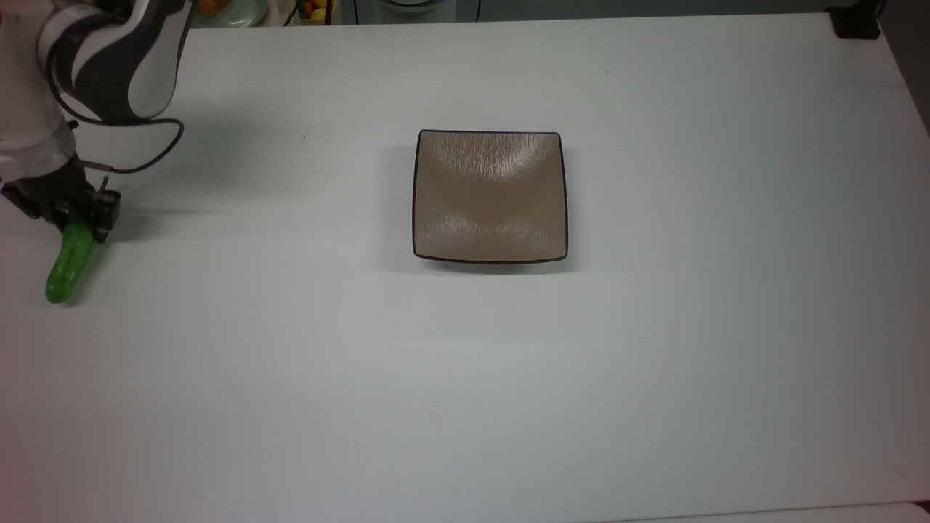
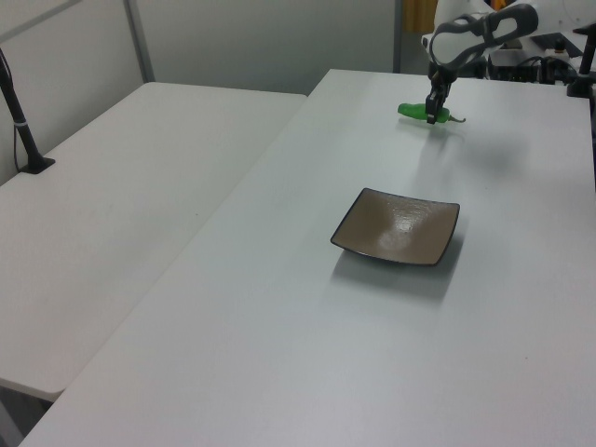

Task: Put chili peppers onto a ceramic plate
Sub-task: 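Lower the gripper and close it around the green chili pepper, then lift the pepper and carry it over the brown square plate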

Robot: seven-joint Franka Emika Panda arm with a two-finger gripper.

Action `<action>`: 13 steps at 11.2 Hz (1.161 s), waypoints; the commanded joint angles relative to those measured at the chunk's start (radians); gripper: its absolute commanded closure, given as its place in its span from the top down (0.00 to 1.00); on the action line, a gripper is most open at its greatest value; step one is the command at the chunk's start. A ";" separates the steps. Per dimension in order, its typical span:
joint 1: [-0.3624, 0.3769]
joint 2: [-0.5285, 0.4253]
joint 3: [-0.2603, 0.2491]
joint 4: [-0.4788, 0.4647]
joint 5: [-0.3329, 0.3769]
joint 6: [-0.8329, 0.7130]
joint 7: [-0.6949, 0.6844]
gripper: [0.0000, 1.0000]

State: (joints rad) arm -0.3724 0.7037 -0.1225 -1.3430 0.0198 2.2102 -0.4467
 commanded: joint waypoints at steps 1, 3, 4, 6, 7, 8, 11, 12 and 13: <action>0.070 -0.153 -0.002 -0.033 0.016 -0.215 -0.014 0.10; 0.127 -0.246 0.000 -0.033 0.016 -0.388 -0.014 0.10; 0.163 -0.294 0.000 -0.033 0.016 -0.468 -0.009 0.10; 0.234 -0.380 0.001 -0.041 0.016 -0.605 0.022 0.10; 0.274 -0.427 0.003 -0.063 0.016 -0.642 0.037 0.10; 0.309 -0.481 0.003 -0.105 0.026 -0.655 0.049 0.10; 0.432 -0.581 0.006 -0.183 0.052 -0.687 0.167 0.10; 0.476 -0.581 0.007 -0.183 0.055 -0.684 0.239 0.10; 0.528 -0.576 0.007 -0.185 0.057 -0.682 0.323 0.10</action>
State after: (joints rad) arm 0.0565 0.1588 -0.1049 -1.4757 0.0615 1.5270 -0.2727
